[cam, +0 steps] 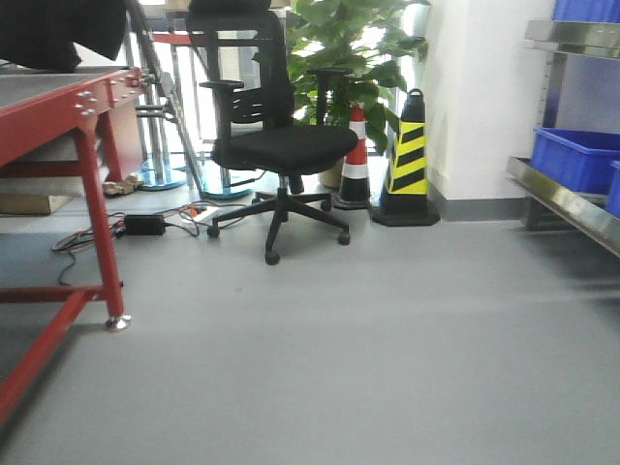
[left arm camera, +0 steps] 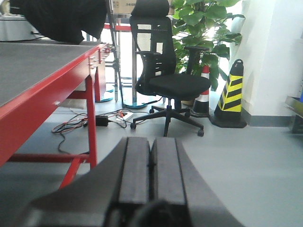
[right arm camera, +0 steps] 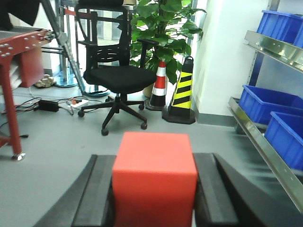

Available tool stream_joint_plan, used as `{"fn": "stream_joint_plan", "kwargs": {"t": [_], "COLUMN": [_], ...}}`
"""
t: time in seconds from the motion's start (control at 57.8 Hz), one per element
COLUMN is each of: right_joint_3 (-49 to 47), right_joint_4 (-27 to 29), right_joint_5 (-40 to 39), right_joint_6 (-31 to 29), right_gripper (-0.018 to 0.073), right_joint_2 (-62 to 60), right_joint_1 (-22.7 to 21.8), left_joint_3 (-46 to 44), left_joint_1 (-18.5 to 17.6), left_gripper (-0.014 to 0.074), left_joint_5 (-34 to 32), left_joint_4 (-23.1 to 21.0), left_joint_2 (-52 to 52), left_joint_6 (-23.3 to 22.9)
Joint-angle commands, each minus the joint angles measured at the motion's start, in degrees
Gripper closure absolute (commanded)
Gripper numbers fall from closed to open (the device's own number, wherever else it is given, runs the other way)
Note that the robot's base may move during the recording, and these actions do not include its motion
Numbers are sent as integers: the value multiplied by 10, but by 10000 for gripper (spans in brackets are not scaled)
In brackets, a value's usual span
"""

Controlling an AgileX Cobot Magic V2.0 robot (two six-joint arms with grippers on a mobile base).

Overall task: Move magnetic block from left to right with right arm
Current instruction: 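Drive the base past the office chair to the other grey table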

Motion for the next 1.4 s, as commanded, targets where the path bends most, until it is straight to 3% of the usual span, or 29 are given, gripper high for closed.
{"fn": "stream_joint_plan", "kwargs": {"t": [0.0,1.383], "right_joint_3": [-17,-17], "right_joint_4": [-4,-4], "right_joint_5": [-50,-50], "right_joint_6": [-6,-6], "right_gripper": [262,262], "right_joint_2": [5,5], "right_joint_1": [-3,-3], "left_joint_3": [5,5], "left_joint_1": [-2,-2], "left_gripper": [713,713], "left_joint_5": [-50,-50], "left_joint_4": [-3,-3], "left_joint_2": [-5,-5], "left_joint_6": [-5,-5]}}
